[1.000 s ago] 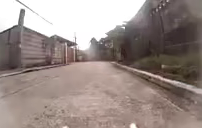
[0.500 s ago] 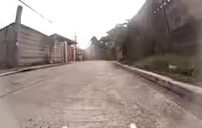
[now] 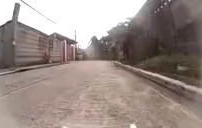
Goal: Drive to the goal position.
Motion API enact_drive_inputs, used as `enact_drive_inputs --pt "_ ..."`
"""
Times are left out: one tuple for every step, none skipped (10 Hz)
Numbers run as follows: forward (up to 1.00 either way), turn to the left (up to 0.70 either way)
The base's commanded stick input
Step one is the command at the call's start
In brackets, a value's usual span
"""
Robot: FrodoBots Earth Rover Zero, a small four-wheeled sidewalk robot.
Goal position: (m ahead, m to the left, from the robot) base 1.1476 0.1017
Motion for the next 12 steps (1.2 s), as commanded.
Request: enact_drive_inputs --pt "0.85 0.01" --pt "0.85 0.01" --pt "0.85 0.01" --pt "0.85 0.01" --pt "0.85 0.01" --pt "0.88 0.01" --pt "0.93 0.01" --pt "0.98 0.01" --pt "1.0 0.01" --pt "1.0 0.01" --pt "1.0 0.01" --pt "1.0 0.01"
